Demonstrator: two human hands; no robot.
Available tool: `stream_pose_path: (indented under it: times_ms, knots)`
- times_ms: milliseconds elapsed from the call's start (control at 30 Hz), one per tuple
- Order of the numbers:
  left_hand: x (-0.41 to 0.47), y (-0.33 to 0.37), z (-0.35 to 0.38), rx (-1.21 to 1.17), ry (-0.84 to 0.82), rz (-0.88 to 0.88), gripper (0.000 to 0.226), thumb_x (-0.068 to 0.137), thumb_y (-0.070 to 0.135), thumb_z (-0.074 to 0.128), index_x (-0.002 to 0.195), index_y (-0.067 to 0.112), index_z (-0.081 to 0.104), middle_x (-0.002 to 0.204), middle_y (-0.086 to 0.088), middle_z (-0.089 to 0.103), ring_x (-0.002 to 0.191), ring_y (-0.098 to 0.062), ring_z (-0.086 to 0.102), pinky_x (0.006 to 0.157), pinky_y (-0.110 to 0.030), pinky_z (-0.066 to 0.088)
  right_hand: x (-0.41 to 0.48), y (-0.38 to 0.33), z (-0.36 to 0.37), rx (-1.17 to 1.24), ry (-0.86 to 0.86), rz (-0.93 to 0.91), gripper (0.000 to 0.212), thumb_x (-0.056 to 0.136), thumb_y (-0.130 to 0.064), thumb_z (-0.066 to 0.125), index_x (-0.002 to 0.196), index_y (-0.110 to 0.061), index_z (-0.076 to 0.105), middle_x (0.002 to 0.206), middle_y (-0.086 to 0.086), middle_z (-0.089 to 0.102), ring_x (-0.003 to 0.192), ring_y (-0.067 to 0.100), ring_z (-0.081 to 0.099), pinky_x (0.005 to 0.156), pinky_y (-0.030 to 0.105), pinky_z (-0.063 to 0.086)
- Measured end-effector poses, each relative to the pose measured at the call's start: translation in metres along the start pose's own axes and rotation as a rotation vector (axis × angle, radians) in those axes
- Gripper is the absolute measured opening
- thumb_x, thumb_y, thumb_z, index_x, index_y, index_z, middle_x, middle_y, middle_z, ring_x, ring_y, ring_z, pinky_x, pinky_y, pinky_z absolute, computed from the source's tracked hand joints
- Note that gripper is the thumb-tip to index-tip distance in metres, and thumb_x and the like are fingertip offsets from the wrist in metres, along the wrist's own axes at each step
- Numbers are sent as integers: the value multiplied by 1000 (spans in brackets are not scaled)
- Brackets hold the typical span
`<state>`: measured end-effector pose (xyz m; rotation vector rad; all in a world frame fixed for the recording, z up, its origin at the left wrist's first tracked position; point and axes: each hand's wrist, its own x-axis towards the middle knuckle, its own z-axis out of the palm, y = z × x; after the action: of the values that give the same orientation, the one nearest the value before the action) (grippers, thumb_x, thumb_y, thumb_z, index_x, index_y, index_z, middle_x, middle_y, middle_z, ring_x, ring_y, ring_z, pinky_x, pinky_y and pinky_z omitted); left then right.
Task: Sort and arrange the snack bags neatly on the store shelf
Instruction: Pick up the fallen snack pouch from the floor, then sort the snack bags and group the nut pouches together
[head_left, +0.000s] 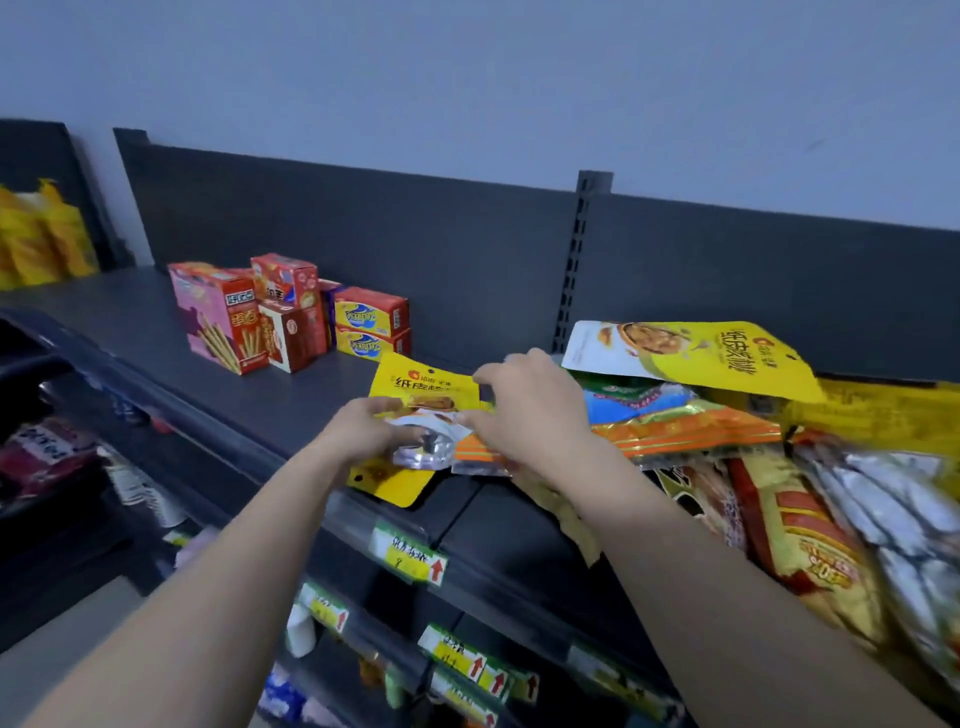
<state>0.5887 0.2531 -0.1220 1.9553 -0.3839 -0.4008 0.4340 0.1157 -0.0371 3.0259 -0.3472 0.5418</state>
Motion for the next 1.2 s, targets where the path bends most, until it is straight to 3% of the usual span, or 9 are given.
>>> stream_pose_path:
  times_ms: [100,200,333,500,600,867,967,1100,1200]
  knots:
    - [16,-6,0,303,-48,-43,69,77,30,77,140,25,49,150,-12,38,134,-33,39,107,-44,39,-2,17,-10,-79,-165,12,77,69,-66,70,131,-25,53,128,3,55,123,25,44,98,37,37]
    - [16,9,4,584,-108,33,74,83,23,66,149,29,33,162,-8,3,147,-30,7,116,-48,22,-9,29,-14,-175,-349,27,102,62,-62,78,147,-25,33,149,3,37,137,24,31,110,38,27]
    - [3,27,16,618,-233,270,77,82,29,71,148,34,30,162,5,5,149,-18,-6,117,-55,3,-9,28,-8,-253,-119,86,60,80,-40,68,135,-24,48,134,2,55,124,24,48,98,34,36]
    - [-1,43,25,377,-295,463,96,77,34,79,152,27,20,161,2,15,147,-20,14,116,-45,24,-7,27,-21,-122,196,231,31,84,-21,60,114,-30,64,106,4,70,101,33,60,70,34,38]
    - [-3,56,32,199,-302,483,107,76,32,80,155,29,6,161,5,14,146,-19,19,112,-34,29,-3,40,-37,83,421,333,33,85,-16,58,113,-30,68,102,3,72,98,34,61,72,37,46]
    - [-7,94,55,-303,-347,395,116,72,41,77,154,26,-4,160,3,16,145,-13,21,115,-37,28,-11,54,-90,892,825,328,13,90,-16,65,91,-26,72,78,-16,66,75,-5,58,73,13,45]
    - [-13,109,62,-452,-323,421,105,76,32,75,155,23,6,143,10,37,130,-9,37,102,-26,33,-19,55,-102,1115,856,339,15,88,-16,67,83,-29,72,83,-5,71,85,18,66,82,38,53]
    - [-13,120,62,-560,-344,414,63,69,31,77,123,12,52,110,-2,66,98,-18,62,79,-32,51,-32,62,-108,1390,896,396,14,92,-3,61,91,-15,68,82,2,74,78,19,70,75,35,59]
    - [-15,121,70,-586,-410,416,56,59,33,79,107,11,59,99,-7,73,89,-29,70,70,-41,58,-46,74,-106,1485,924,488,12,92,-1,59,96,-10,66,79,1,74,71,16,71,70,34,60]
